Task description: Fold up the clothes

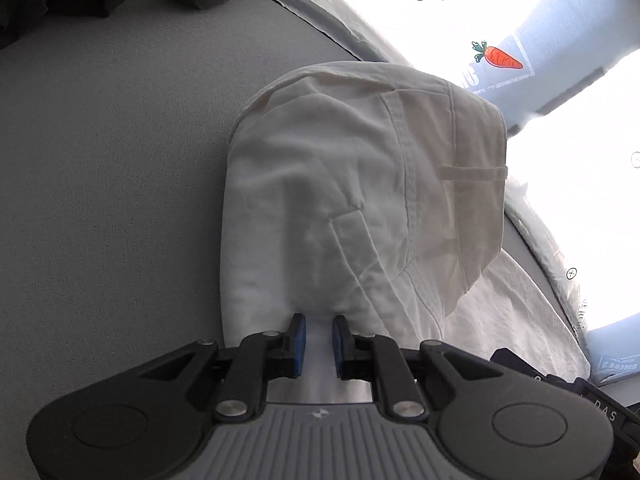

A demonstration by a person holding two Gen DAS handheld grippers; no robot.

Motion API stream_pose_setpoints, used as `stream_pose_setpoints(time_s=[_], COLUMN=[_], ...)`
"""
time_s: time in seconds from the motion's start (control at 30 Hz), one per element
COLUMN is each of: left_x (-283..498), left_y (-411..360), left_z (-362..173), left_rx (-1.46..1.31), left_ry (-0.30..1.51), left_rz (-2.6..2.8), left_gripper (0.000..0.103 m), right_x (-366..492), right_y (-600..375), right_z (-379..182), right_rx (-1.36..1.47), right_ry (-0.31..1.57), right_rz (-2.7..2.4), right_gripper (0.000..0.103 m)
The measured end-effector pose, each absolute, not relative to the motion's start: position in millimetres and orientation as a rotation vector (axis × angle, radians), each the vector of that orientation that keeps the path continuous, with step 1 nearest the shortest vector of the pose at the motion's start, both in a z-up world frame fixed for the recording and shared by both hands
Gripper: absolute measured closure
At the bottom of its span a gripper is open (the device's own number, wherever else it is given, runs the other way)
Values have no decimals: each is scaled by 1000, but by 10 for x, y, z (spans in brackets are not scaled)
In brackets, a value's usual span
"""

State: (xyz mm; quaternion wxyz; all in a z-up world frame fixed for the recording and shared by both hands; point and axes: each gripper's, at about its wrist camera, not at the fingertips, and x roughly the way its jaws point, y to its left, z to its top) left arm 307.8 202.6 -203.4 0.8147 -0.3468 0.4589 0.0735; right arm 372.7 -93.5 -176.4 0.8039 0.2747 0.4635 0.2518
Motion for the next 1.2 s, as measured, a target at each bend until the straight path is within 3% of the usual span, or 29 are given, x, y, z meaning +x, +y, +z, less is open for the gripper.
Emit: stream_pose_setpoints(time_s=[0.13, 0.2, 0.3, 0.37, 0.47, 0.5, 0.57, 0.7, 0.87, 1.03, 1.2], left_x=[3122, 3116, 3124, 3093, 3044, 3040, 3029, 3015, 3091, 2943, 2784], left_y=[2113, 2097, 2102, 2085, 2068, 2065, 2053, 2026, 1873, 1606, 1308], left_z=[-2058, -2061, -2056, -2045, -2036, -2033, -2028, -2004, -1869, -1610, -1438], left_rx=[-786, -770, -752, -747, -751, -751, -747, -745, -644, -535, -462], left_ry=[1024, 1044, 1051, 1051, 1051, 1052, 1055, 1056, 1055, 989, 934], left_rz=[164, 163, 158, 152, 147, 146, 149, 163, 172, 141, 97], left_gripper=[87, 87, 87, 87, 87, 87, 86, 86, 86, 74, 73], right_x=[3972, 4071, 4170, 4221, 4256, 4262, 4283, 4197, 3933, 3544, 3086], right_y=[-742, -654, -518, -398, -254, -213, -171, -184, -302, -505, -1042], right_z=[-1919, -1966, -1990, -1995, -2002, -1992, -1986, -1895, -1595, -1263, -1056], right_rx=[622, 631, 631, 608, 572, 554, 548, 519, 463, 313, 203], right_ry=[1020, 1022, 1003, 990, 956, 945, 960, 923, 834, 708, 580], right_rz=[554, 579, 622, 632, 646, 650, 666, 683, 679, 656, 574], right_gripper=[59, 58, 48, 34, 24, 25, 60, 87, 90, 91, 92])
